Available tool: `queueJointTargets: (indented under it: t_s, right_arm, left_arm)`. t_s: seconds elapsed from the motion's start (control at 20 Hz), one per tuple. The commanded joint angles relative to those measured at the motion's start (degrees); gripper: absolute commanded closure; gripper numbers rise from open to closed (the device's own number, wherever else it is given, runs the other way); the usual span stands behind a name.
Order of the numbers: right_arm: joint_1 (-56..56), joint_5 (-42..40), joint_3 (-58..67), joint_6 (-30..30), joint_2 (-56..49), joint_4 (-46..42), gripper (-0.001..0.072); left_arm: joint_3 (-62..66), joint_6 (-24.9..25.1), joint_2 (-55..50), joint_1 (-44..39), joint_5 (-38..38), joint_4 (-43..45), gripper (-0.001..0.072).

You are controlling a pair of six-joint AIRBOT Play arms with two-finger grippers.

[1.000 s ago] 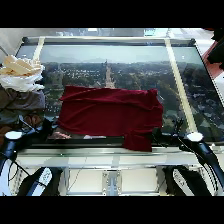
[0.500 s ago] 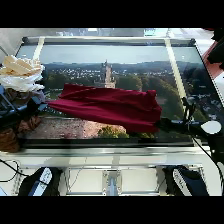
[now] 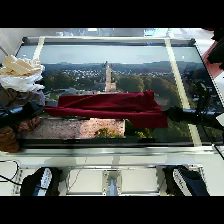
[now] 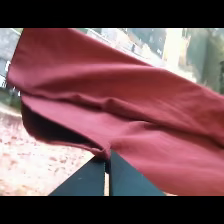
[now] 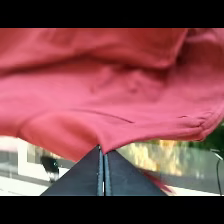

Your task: Fold the shirts.

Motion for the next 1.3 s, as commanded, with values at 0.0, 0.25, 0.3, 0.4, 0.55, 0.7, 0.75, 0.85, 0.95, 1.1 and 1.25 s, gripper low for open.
queueJointTargets:
  t_s: [0.0, 0.25, 0.3, 0.4, 0.55, 0.7, 0.75, 0.85, 0.95, 1.1, 1.25]
  right_arm:
    - [0.0, -6.3, 1.3, -3.3, -4.7, 4.4, 0.0691]
    - [0.0, -15.4, 6.0, -10.7, -15.9, 13.3, 0.0691]
    - [0.0, -16.0, 8.1, -11.5, -18.2, 13.4, 0.0691]
    - [0.0, -16.9, 12.4, -11.6, -23.1, 12.7, 0.0691]
    - [0.1, -18.8, 15.8, -11.9, -30.6, 12.8, 0.0691]
    - [1.7, -22.3, 16.0, -14.2, -38.0, 13.4, 0.0690]
    - [2.7, -24.1, 16.0, -15.1, -40.3, 13.4, 0.0691]
    - [4.7, -27.8, 16.0, -15.9, -45.0, 13.5, 0.0691]
    - [5.9, -30.4, 16.0, -15.9, -48.7, 13.8, 0.0691]
    - [6.2, -31.9, 16.0, -15.9, -50.8, 13.6, 0.0690]
    - [6.2, -32.6, 16.0, -15.9, -50.7, 13.5, 0.0682]
  left_arm:
    - [0.1, -4.5, -2.3, -10.1, 6.7, 9.6, 0.0700]
    - [2.9, -23.4, -15.6, -23.8, 16.7, 32.9, 0.0700]
    - [4.9, -24.6, -18.4, -23.8, 17.0, 34.1, 0.0700]
    - [9.2, -26.1, -23.1, -23.8, 18.5, 36.4, 0.0700]
    - [14.9, -26.2, -30.9, -24.0, 19.0, 35.8, 0.0700]
    - [15.9, -26.3, -37.5, -26.0, 21.1, 35.9, 0.0700]
    - [15.9, -26.3, -39.5, -26.6, 22.1, 35.9, 0.0699]
    - [15.9, -27.5, -43.5, -27.4, 23.7, 35.9, 0.0699]
    - [16.0, -28.3, -46.0, -27.7, 24.9, 36.2, 0.0699]
    - [16.0, -29.0, -46.6, -27.7, 28.2, 36.1, 0.0698]
    - [17.4, -29.9, -46.6, -27.7, 28.5, 34.8, 0.0601]
